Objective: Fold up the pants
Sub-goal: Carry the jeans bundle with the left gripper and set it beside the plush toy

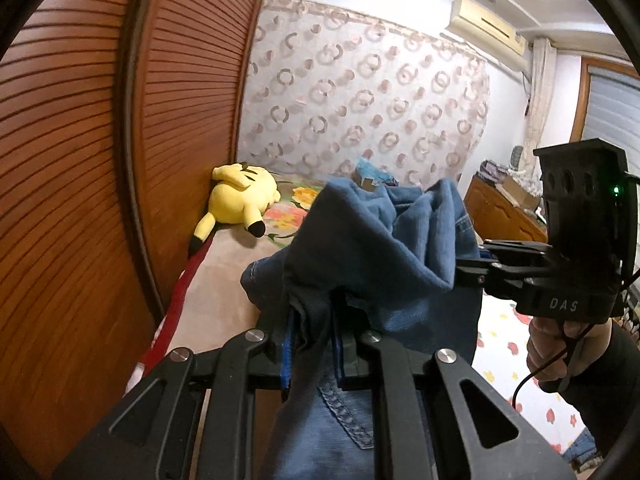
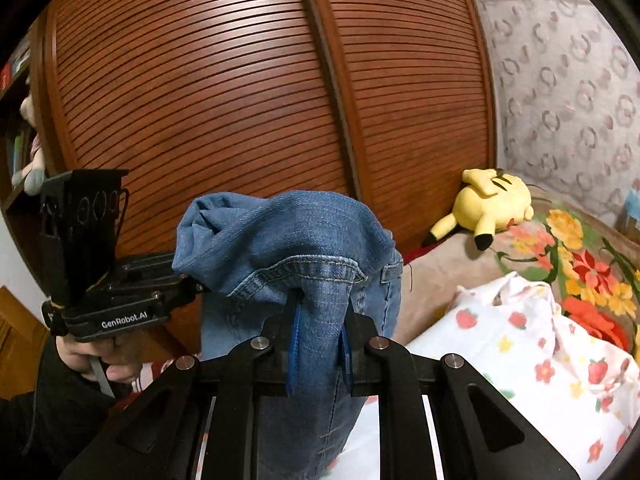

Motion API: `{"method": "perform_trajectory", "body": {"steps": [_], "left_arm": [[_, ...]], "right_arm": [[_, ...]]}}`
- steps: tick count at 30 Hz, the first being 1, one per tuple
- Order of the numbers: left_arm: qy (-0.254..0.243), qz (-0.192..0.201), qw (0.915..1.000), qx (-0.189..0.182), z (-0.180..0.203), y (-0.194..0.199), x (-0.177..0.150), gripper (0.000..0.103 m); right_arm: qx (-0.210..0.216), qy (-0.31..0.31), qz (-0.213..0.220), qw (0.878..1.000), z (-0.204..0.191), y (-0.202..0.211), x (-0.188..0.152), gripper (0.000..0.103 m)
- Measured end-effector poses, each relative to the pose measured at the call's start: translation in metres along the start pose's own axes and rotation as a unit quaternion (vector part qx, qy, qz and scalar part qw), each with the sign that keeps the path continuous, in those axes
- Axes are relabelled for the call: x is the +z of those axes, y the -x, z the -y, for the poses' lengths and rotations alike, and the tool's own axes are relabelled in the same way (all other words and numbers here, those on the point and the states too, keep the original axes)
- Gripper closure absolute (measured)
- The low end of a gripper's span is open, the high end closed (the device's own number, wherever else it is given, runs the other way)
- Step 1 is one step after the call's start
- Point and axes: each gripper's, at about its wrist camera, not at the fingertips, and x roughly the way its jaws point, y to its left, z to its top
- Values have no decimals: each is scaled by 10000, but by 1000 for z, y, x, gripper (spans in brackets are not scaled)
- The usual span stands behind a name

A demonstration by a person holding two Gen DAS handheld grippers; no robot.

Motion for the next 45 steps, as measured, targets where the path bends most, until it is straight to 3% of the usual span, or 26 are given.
{"method": "perform_trajectory", "body": {"steps": [4,9,14,20,23,26,28,30,37,42,45], "left_arm": [[-148,-329,9993,-120,11,-51,16,87],[-340,-849,9957,-153,31,-122,16,87],[-422,-1215,9917,-82,39,-169,9,82],[-390,-1210,9919,67,37,-169,0,70],[-418,-1125,9927,142,39,-161,-1,70],[-578,-973,9936,-7,47,-157,2,70],[-660,-968,9930,-160,54,-161,3,70],[-721,-1016,9919,-239,59,-169,3,70],[-747,-1360,9878,-149,59,-208,-18,70],[-800,-1389,9870,-79,59,-215,-31,70],[-837,-1298,9880,-45,65,-206,-30,70]], "right_arm": [[-154,-398,28,9991,48,-9,-4,87],[-476,-1008,-248,9935,119,-29,-30,85],[-864,-1399,-540,9849,163,-53,-58,70],[-1454,-1316,-664,9783,179,-71,-58,50],[-1770,-1045,-468,9775,161,-65,-50,50],[-1642,-1048,-187,9807,148,-53,-45,50],[-1385,-900,-105,9862,140,-54,-46,66],[-1251,-732,-169,9893,135,-65,-46,73],[-1524,-981,-656,9812,172,-107,-62,74],[-1525,-988,-653,9812,180,-128,-58,74],[-1638,-1007,-557,9798,166,-114,-57,74]]}}
